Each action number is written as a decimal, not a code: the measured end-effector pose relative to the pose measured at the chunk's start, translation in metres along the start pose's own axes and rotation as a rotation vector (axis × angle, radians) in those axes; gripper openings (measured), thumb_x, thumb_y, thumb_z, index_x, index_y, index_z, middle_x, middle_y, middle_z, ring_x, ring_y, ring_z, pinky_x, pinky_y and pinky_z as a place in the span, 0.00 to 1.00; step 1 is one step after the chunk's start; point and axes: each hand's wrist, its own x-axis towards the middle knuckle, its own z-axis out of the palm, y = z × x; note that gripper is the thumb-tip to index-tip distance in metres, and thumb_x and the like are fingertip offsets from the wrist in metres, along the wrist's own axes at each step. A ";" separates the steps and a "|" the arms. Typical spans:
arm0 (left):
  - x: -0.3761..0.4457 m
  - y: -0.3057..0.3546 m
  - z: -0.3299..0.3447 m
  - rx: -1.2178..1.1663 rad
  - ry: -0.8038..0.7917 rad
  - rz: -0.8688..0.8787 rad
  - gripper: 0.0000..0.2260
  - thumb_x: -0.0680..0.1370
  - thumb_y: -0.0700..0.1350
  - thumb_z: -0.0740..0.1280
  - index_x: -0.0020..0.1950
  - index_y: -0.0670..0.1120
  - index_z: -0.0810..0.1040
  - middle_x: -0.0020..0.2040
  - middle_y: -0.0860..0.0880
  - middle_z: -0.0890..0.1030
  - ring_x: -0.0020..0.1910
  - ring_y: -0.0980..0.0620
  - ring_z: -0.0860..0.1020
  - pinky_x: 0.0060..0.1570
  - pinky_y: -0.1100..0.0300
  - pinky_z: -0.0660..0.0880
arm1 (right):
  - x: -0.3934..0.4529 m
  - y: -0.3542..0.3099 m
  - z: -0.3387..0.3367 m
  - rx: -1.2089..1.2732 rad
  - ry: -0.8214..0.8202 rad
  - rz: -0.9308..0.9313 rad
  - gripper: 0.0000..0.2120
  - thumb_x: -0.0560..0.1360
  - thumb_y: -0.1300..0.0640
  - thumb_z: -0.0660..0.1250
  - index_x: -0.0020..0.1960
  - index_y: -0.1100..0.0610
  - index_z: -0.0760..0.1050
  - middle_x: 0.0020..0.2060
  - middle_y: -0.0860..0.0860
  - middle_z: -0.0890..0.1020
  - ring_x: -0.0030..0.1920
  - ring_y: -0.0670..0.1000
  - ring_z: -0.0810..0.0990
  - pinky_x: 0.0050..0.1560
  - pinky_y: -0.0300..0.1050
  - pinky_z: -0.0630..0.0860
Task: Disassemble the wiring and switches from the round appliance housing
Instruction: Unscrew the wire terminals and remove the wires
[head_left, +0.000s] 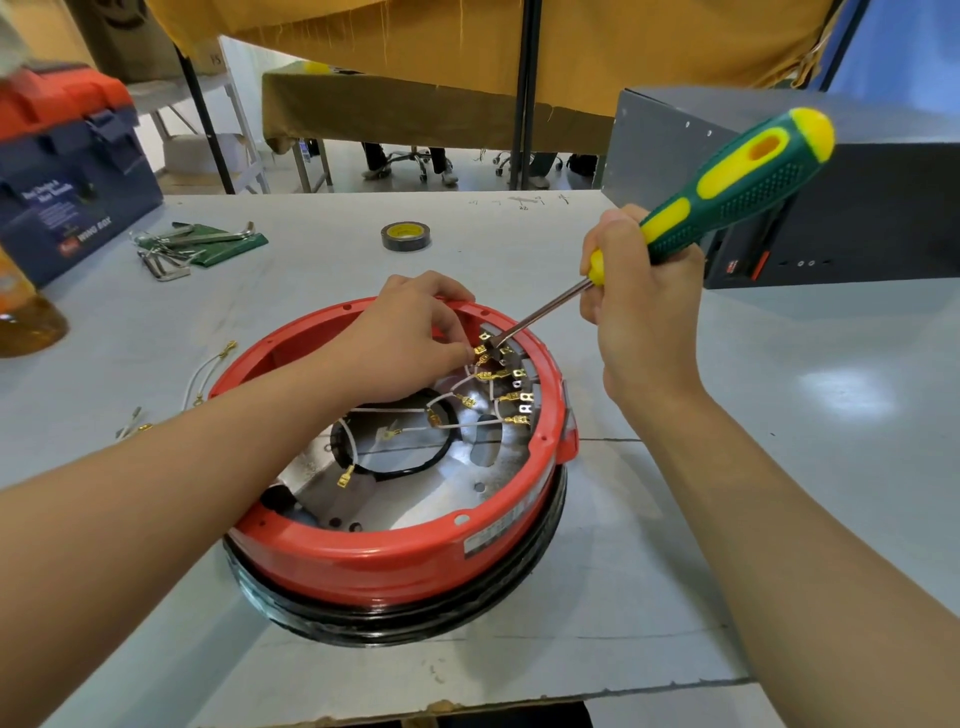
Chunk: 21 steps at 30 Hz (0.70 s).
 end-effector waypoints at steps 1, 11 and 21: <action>0.000 0.000 0.000 -0.005 -0.004 0.000 0.09 0.75 0.45 0.68 0.35 0.52 0.80 0.65 0.56 0.70 0.65 0.52 0.64 0.59 0.57 0.63 | 0.000 0.001 0.000 0.009 0.009 0.025 0.18 0.71 0.58 0.60 0.23 0.48 0.68 0.21 0.43 0.68 0.23 0.42 0.65 0.25 0.32 0.62; -0.001 0.001 -0.008 -0.156 -0.029 -0.050 0.08 0.74 0.43 0.70 0.35 0.48 0.83 0.67 0.60 0.69 0.55 0.59 0.73 0.47 0.64 0.69 | 0.002 -0.005 -0.004 0.076 0.070 0.045 0.19 0.71 0.56 0.61 0.22 0.47 0.71 0.21 0.43 0.68 0.22 0.42 0.65 0.24 0.33 0.62; -0.003 -0.002 -0.022 -0.469 0.121 -0.074 0.10 0.74 0.42 0.69 0.33 0.50 0.82 0.54 0.57 0.79 0.47 0.64 0.77 0.47 0.67 0.71 | -0.001 -0.005 -0.003 0.165 0.098 0.104 0.20 0.74 0.52 0.62 0.23 0.46 0.72 0.24 0.44 0.71 0.22 0.44 0.63 0.23 0.35 0.60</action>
